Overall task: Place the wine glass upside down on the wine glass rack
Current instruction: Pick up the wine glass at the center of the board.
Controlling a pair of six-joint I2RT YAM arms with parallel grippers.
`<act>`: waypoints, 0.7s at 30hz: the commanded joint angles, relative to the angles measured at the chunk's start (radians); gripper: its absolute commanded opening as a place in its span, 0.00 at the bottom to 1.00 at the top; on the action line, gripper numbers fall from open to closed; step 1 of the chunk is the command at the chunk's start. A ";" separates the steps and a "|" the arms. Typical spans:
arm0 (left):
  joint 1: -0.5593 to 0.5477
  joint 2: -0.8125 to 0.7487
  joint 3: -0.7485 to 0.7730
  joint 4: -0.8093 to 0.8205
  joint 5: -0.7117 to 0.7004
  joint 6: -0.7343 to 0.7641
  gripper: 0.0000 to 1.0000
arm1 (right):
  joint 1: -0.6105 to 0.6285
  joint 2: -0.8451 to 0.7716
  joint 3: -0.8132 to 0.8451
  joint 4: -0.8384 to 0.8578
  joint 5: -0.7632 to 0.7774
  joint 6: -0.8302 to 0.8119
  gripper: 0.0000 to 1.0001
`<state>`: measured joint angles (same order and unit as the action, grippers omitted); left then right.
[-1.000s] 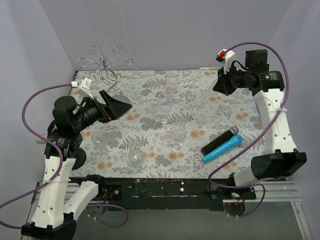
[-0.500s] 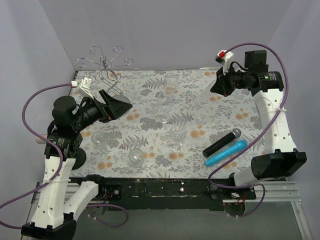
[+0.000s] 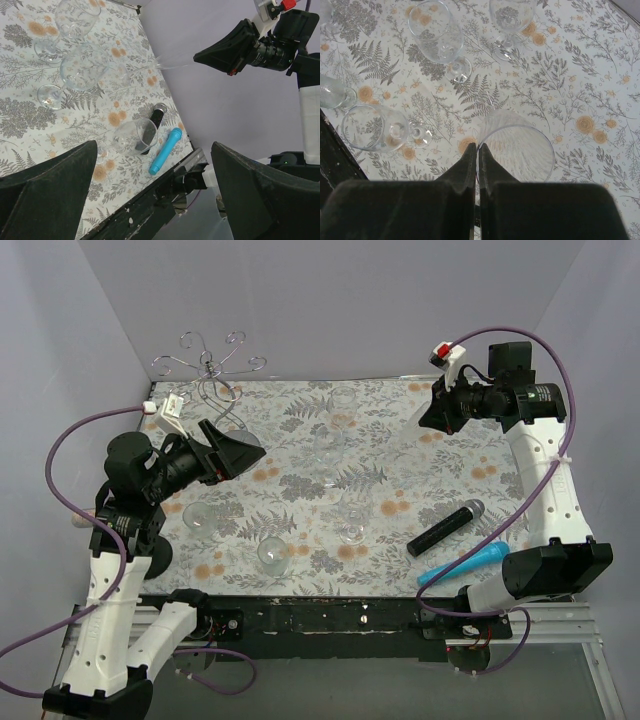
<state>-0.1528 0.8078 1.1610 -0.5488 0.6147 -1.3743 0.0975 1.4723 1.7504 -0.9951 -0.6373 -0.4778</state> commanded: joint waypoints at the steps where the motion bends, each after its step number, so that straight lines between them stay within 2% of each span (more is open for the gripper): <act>1: -0.002 -0.012 -0.007 0.010 0.019 -0.003 0.98 | -0.005 -0.030 -0.009 0.012 -0.032 -0.007 0.01; 15: -0.002 -0.012 -0.012 0.021 0.028 -0.008 0.98 | -0.005 -0.035 -0.023 0.009 -0.053 -0.007 0.01; 21: -0.002 0.001 -0.033 0.078 0.080 -0.072 0.98 | -0.004 -0.035 -0.011 0.012 -0.133 0.013 0.01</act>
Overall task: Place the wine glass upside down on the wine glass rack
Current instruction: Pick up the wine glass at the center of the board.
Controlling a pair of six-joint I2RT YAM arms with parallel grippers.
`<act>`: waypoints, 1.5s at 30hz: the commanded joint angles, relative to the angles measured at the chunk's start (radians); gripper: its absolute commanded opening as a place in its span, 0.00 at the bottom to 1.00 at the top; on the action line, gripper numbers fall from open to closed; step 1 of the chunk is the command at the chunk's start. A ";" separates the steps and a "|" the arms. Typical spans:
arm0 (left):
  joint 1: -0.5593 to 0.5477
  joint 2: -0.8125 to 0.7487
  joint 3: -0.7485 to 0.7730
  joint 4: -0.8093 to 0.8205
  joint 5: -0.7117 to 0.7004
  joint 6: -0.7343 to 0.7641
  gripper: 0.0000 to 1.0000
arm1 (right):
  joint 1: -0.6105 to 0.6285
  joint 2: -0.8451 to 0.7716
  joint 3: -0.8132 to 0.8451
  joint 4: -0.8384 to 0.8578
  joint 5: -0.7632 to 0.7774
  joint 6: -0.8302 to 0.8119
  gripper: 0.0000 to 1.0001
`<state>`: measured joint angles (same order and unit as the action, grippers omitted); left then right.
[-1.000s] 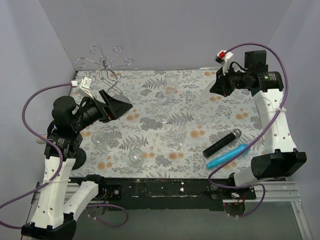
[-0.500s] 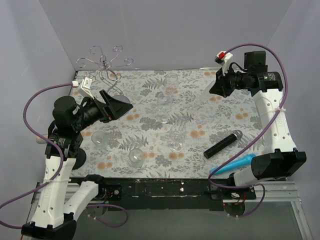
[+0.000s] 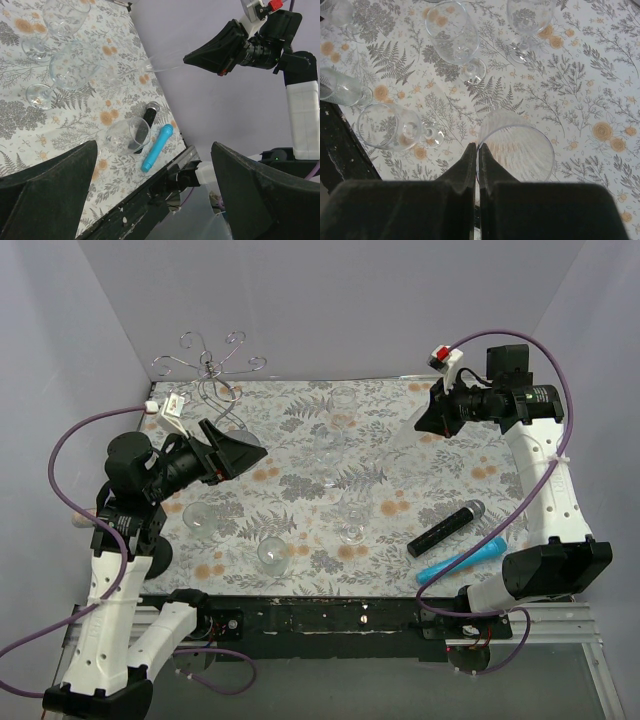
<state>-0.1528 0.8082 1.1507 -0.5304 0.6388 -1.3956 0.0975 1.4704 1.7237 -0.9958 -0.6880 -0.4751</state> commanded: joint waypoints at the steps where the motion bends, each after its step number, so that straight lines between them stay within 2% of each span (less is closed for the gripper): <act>1: -0.002 0.003 -0.031 0.079 0.071 -0.072 0.98 | -0.005 -0.032 0.026 0.011 -0.094 0.015 0.01; 4: -0.011 0.016 -0.054 0.118 0.104 -0.126 0.98 | -0.005 -0.021 0.088 0.002 -0.119 0.024 0.01; 7: -0.056 0.032 -0.055 0.148 0.070 -0.146 0.98 | -0.005 -0.021 0.152 0.009 -0.152 0.038 0.01; 9: -0.117 0.058 -0.045 0.164 0.018 -0.154 0.98 | -0.005 -0.027 0.168 0.020 -0.195 0.052 0.01; 15: -0.411 0.215 0.023 0.198 -0.227 -0.137 0.98 | -0.005 -0.044 0.212 0.022 -0.260 0.055 0.01; 16: -0.431 0.239 0.036 0.198 -0.247 -0.132 0.98 | -0.005 -0.048 0.217 0.023 -0.268 0.056 0.01; 23: -0.461 0.335 0.081 0.202 -0.338 -0.125 0.98 | -0.005 -0.097 0.208 0.029 -0.332 0.055 0.01; 33: -0.462 0.330 0.052 0.201 -0.343 -0.131 0.98 | -0.005 -0.163 0.125 0.060 -0.458 0.069 0.01; 45: -0.462 0.359 0.057 0.204 -0.335 -0.148 0.97 | -0.005 -0.179 0.073 0.098 -0.530 0.105 0.01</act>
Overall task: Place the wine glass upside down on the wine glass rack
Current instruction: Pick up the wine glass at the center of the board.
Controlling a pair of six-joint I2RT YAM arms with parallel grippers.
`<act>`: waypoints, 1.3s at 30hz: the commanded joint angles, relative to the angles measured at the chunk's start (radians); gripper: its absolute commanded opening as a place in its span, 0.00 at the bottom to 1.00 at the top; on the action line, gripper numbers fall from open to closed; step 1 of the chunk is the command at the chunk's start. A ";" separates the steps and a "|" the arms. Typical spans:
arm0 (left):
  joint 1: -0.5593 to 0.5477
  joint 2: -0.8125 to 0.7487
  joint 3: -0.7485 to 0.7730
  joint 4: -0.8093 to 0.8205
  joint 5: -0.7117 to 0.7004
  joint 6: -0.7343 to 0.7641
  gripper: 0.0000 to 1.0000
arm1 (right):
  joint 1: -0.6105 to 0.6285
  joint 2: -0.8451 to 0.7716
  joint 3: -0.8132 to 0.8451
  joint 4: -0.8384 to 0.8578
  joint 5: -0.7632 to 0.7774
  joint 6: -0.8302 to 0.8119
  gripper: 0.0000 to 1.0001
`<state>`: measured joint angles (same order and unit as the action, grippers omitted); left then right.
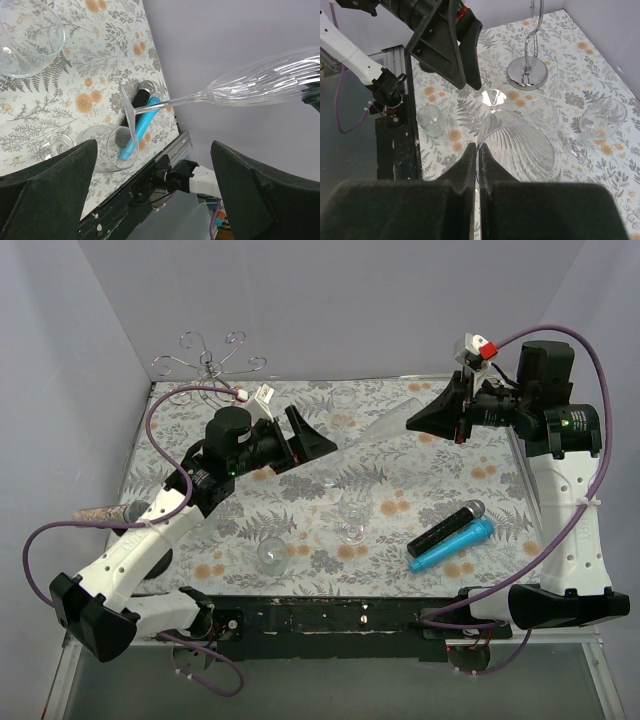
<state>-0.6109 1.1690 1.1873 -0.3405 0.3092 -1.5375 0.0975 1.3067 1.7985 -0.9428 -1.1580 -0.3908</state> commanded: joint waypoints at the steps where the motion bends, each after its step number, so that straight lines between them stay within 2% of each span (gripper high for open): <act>1: -0.004 0.004 0.021 0.015 0.001 -0.009 0.95 | -0.005 -0.015 -0.007 0.050 -0.062 0.023 0.01; 6: -0.007 0.027 0.021 0.023 0.022 -0.016 0.83 | -0.005 -0.015 -0.031 0.062 -0.066 0.029 0.01; 14: -0.012 0.075 0.018 0.032 0.028 -0.026 0.52 | -0.005 -0.023 -0.037 0.067 -0.082 0.030 0.01; 18: -0.013 0.080 0.017 0.038 0.025 -0.026 0.32 | -0.005 -0.026 -0.045 0.068 -0.083 0.030 0.01; 23: -0.012 0.067 0.000 0.040 0.011 -0.018 0.02 | -0.005 -0.030 -0.060 0.072 -0.081 0.029 0.01; 29: -0.013 0.026 -0.015 0.026 -0.053 -0.006 0.00 | -0.005 -0.034 -0.077 0.072 -0.092 0.026 0.01; 31: -0.013 0.014 -0.014 0.011 -0.074 0.008 0.00 | -0.005 -0.034 -0.082 0.068 -0.091 0.020 0.16; 38: -0.013 -0.046 0.008 -0.037 -0.143 0.054 0.00 | -0.005 -0.038 -0.074 0.021 -0.066 -0.039 0.45; 39: -0.013 -0.054 0.014 -0.044 -0.148 0.062 0.00 | -0.005 -0.037 -0.061 -0.005 -0.065 -0.058 0.53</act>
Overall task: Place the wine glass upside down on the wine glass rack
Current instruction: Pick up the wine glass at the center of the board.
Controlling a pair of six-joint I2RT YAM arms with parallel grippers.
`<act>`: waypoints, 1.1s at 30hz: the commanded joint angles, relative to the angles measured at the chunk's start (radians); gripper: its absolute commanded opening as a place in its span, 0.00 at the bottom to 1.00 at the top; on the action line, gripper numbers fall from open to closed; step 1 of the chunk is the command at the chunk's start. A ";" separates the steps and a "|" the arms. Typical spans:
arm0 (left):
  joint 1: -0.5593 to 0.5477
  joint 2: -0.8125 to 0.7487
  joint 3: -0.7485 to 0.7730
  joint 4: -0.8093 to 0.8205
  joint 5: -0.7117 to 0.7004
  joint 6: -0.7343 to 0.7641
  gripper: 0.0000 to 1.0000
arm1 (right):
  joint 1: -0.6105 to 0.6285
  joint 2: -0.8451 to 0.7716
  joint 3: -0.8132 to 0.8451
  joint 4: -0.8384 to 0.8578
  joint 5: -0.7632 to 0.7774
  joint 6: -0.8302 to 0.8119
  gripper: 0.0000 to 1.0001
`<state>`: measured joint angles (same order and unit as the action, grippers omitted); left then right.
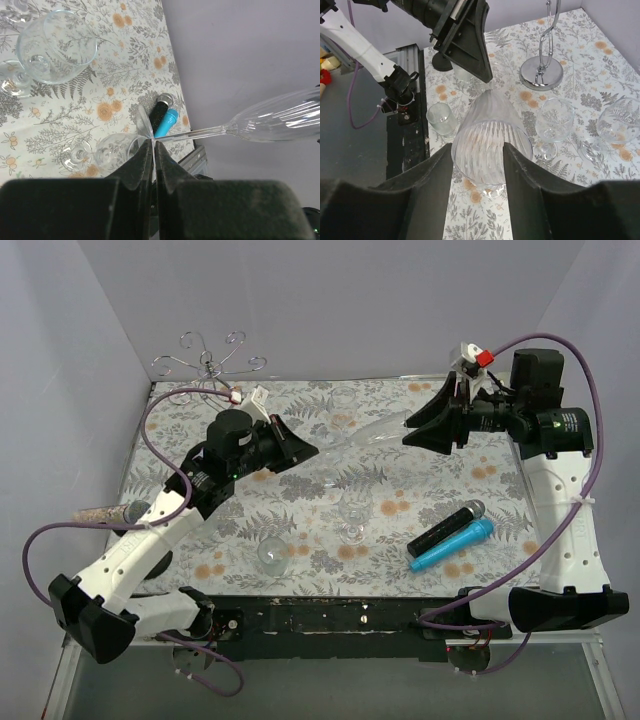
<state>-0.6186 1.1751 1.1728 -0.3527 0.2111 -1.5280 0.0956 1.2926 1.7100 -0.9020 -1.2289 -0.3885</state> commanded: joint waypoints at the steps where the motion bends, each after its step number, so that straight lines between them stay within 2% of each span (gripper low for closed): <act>1: -0.006 -0.066 0.037 -0.043 -0.059 0.061 0.00 | -0.005 -0.019 0.045 -0.072 0.009 -0.090 0.60; 3: -0.006 -0.078 0.056 -0.075 -0.081 0.078 0.00 | -0.013 -0.021 0.077 -0.101 0.019 -0.122 0.72; 7: -0.006 -0.112 0.076 -0.132 -0.121 0.106 0.00 | -0.065 -0.021 0.095 -0.120 -0.009 -0.139 0.77; 11: -0.004 -0.141 0.085 -0.172 -0.148 0.126 0.00 | -0.131 -0.029 0.091 -0.120 -0.081 -0.142 0.77; 21: -0.006 -0.189 0.137 -0.265 -0.237 0.210 0.00 | -0.229 -0.079 0.040 -0.095 -0.138 -0.148 0.79; 27: -0.004 -0.203 0.228 -0.376 -0.337 0.267 0.00 | -0.283 -0.102 -0.001 -0.032 -0.191 -0.107 0.79; 33: -0.004 -0.207 0.312 -0.453 -0.437 0.339 0.00 | -0.307 -0.116 -0.091 0.051 -0.163 -0.067 0.79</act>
<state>-0.6193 0.9932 1.4162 -0.7345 -0.1265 -1.2617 -0.1974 1.1858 1.6684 -0.9318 -1.3830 -0.4931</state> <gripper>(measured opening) 0.020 0.788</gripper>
